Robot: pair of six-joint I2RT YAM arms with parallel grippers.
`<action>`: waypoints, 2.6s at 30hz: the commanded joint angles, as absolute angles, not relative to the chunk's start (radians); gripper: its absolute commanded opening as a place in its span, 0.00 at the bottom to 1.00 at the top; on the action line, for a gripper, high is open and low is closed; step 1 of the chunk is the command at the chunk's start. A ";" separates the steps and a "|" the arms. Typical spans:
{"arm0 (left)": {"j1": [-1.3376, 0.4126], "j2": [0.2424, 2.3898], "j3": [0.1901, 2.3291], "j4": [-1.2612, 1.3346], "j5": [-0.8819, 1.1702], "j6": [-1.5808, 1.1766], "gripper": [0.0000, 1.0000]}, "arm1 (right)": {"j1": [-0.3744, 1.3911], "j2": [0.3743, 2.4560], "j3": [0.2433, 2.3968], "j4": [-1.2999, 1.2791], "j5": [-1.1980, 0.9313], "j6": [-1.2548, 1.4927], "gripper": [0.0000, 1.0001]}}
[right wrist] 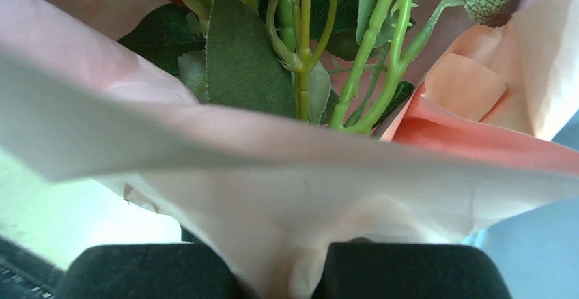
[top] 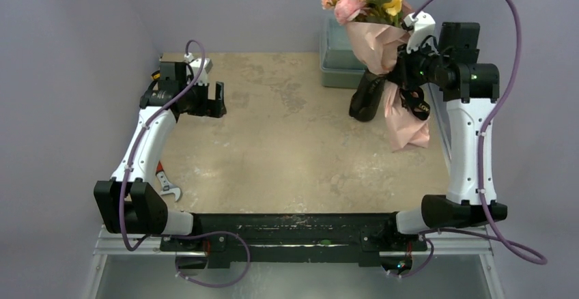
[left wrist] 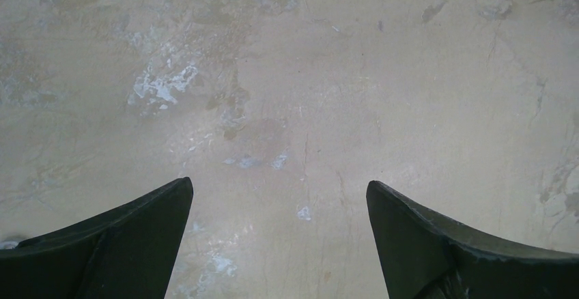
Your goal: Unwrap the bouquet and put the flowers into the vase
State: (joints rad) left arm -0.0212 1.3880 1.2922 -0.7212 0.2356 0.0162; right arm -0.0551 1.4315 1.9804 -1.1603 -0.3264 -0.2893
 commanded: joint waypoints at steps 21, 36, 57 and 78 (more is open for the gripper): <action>0.211 1.339 1.445 -0.846 0.583 -0.124 1.00 | 0.683 1.710 1.746 -0.537 -0.008 0.085 0.00; 0.211 1.374 1.394 -0.808 0.719 -0.023 1.00 | 0.811 2.137 1.847 -0.292 -0.045 0.316 0.67; -0.097 1.305 1.086 -0.607 0.745 0.634 0.70 | 0.497 1.987 1.732 -0.683 -0.618 -0.185 0.84; -0.419 1.484 1.017 -0.532 0.596 1.217 0.36 | 0.532 2.177 1.860 -0.685 -0.721 -0.187 0.66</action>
